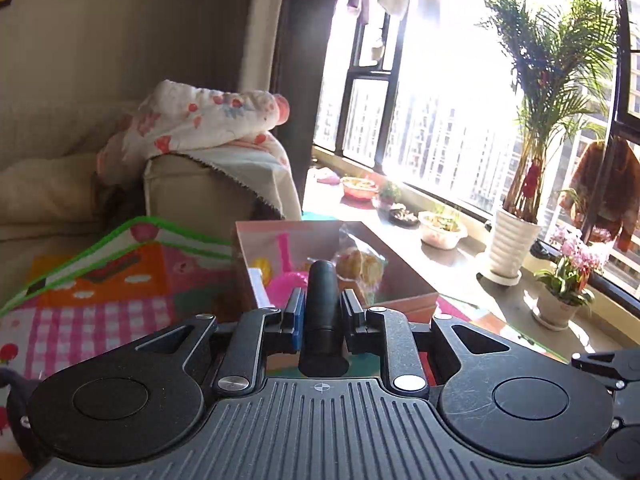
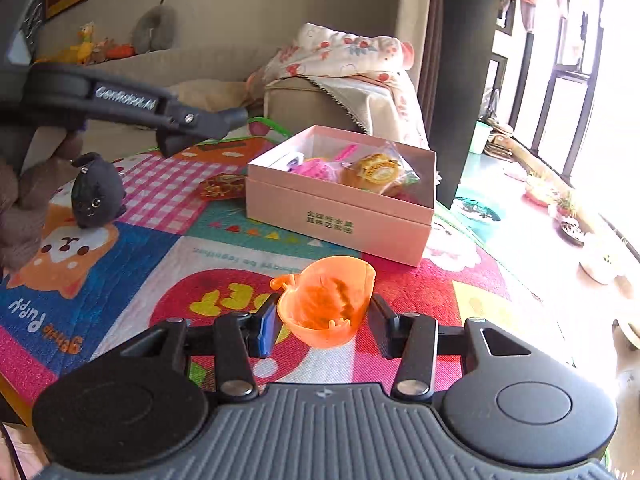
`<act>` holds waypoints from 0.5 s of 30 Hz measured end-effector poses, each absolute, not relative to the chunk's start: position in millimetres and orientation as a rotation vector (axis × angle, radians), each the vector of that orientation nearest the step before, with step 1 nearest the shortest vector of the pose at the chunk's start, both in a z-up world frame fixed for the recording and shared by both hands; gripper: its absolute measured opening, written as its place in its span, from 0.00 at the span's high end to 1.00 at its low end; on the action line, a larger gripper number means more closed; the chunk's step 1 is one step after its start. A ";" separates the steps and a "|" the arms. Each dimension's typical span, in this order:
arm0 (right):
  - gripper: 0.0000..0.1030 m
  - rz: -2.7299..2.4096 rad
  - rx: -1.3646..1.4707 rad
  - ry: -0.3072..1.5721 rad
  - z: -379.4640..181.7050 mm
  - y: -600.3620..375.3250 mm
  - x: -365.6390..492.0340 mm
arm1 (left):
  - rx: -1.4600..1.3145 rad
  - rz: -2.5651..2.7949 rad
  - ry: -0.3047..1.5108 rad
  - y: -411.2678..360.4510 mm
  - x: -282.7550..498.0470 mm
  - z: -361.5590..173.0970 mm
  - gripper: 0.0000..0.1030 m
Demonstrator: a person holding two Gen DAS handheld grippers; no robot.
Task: Organize objects
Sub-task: 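Drop the handle into the pink box with the left tool while the right tool drops the orange toy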
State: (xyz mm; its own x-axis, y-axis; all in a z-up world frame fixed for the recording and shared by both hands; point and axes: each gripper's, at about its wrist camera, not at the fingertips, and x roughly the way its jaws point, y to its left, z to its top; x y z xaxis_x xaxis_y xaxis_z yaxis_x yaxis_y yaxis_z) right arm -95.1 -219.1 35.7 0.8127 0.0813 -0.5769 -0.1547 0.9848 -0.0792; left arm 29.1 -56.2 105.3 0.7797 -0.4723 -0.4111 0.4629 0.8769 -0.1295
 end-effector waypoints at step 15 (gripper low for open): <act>0.56 0.074 -0.027 0.622 45.2 -261.9 -41.6 | -0.147 -0.433 0.494 -72.7 132.8 79.1 0.78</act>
State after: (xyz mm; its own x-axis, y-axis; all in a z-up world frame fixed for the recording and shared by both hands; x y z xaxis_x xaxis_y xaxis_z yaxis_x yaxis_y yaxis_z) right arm -41.6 -261.9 45.2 0.8099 0.0616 -0.5833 -0.0777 0.9970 -0.0025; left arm 132.8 -72.7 79.1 0.7921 -0.4357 -0.4274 0.3660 0.8995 -0.2388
